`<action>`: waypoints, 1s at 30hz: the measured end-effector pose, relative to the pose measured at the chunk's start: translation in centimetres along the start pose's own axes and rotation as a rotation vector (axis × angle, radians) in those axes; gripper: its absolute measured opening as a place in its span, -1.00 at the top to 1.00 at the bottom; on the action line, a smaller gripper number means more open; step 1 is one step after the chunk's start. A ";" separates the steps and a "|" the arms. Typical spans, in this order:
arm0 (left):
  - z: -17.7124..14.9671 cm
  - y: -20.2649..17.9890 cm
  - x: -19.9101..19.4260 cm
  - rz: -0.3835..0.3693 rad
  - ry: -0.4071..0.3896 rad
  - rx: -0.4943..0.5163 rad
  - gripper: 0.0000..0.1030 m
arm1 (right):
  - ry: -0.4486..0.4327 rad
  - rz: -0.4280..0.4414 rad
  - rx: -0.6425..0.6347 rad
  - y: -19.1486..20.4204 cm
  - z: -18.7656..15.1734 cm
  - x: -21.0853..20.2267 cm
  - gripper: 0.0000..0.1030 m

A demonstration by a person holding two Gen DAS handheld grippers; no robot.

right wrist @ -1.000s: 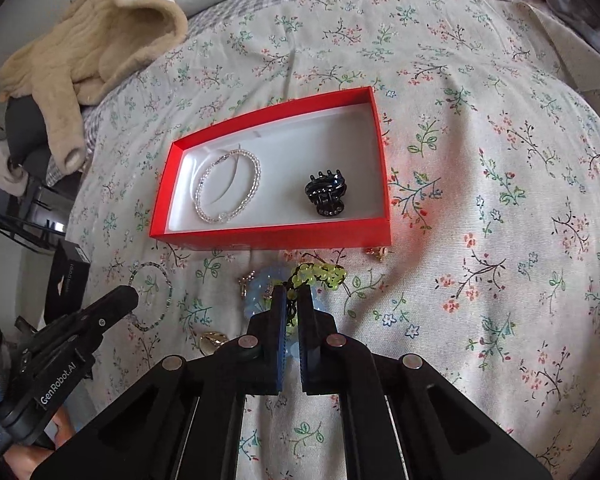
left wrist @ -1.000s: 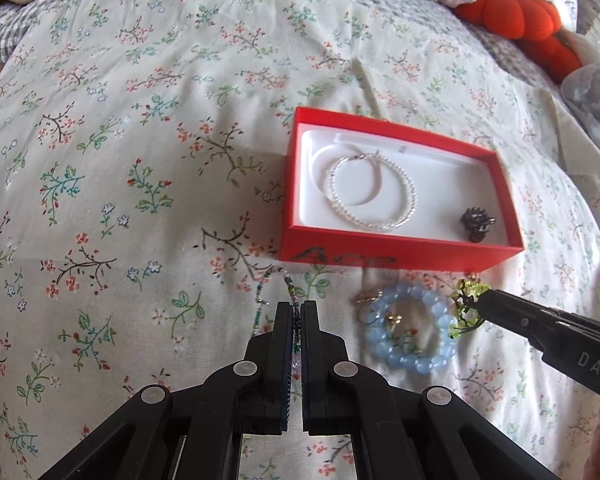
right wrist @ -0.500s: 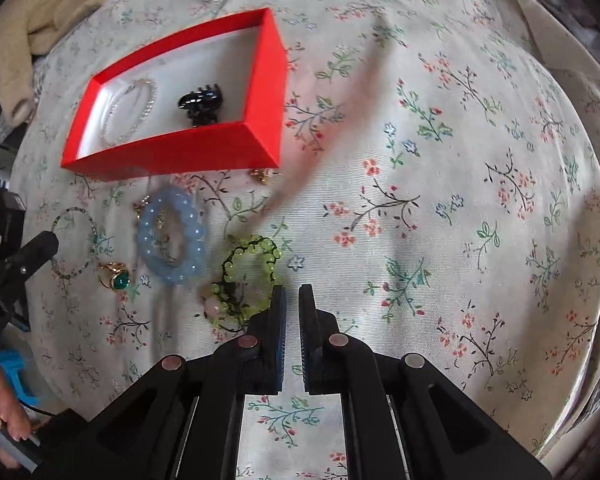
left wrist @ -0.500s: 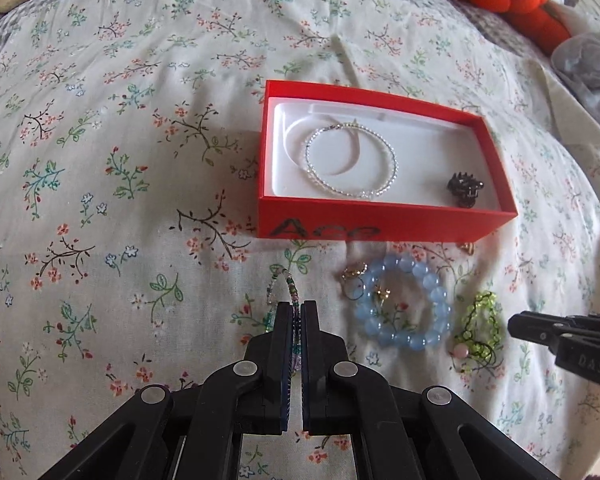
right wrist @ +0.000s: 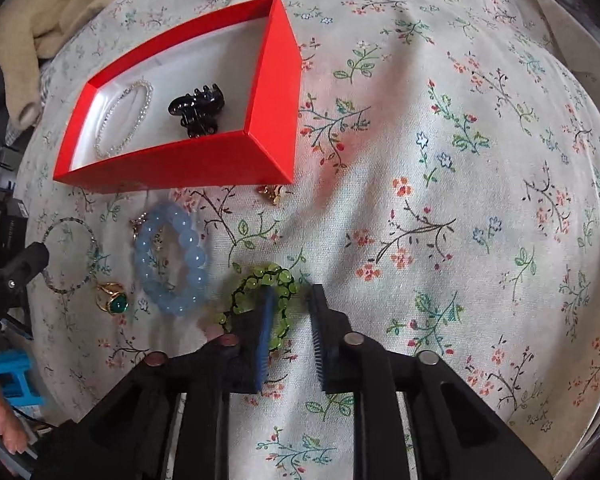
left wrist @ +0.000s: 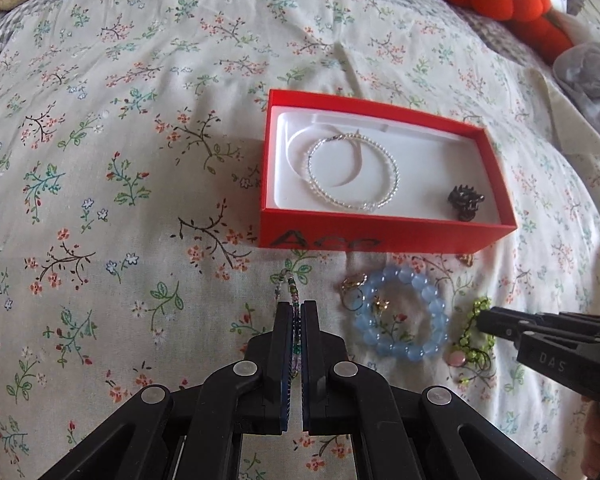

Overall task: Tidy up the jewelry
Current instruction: 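Carry both bracelets over the red box and open both grippers to drop them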

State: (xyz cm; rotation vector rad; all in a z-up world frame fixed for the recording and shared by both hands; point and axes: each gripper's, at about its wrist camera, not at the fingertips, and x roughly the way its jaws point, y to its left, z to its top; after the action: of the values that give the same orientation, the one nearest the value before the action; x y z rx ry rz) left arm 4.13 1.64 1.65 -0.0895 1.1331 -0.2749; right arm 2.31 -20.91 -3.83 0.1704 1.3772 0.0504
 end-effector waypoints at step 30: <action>6.2 -2.6 -0.4 -0.395 -0.191 -0.100 1.00 | -0.453 0.215 0.038 4.0 5.0 -10.4 0.88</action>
State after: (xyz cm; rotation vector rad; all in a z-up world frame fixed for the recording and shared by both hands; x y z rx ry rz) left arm 9.15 -1.20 5.21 -0.4229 0.9326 -0.5492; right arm 5.49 -18.84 7.79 0.3400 0.9042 0.1557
